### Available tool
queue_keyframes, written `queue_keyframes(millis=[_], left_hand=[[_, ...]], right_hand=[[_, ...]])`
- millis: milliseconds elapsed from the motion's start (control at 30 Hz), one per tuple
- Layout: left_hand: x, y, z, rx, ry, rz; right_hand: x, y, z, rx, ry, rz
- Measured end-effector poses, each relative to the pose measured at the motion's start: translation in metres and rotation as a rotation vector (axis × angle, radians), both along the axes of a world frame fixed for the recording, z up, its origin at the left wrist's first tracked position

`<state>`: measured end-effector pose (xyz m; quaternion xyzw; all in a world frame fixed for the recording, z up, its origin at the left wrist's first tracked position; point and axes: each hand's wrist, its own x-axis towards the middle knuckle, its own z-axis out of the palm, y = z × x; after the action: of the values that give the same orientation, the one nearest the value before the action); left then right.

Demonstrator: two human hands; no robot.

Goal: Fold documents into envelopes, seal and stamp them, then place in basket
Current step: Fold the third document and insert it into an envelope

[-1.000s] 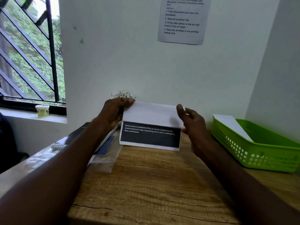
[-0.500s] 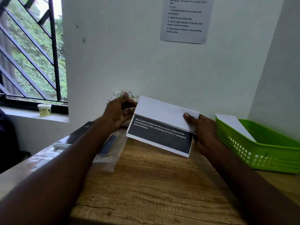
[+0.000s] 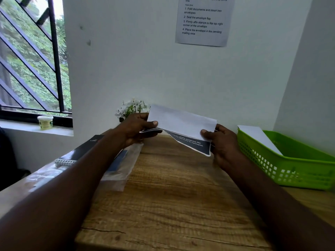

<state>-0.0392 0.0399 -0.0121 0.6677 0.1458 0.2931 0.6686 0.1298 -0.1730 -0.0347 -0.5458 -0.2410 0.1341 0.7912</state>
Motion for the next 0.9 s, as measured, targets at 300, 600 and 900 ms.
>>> queue_keyframes(millis=[300, 600, 900], left_hand=[[0.0, 0.008, 0.002, -0.128, -0.008, -0.052], [-0.006, 0.011, 0.002, -0.309, -0.076, -0.063], [-0.006, 0.006, 0.006, -0.037, -0.019, -0.056]], right_hand=[[-0.005, -0.002, 0.003, -0.059, 0.076, 0.026], [-0.006, -0.005, 0.005, -0.06, 0.095, 0.039], [-0.012, 0.001, -0.001, -0.21, -0.295, -0.213]])
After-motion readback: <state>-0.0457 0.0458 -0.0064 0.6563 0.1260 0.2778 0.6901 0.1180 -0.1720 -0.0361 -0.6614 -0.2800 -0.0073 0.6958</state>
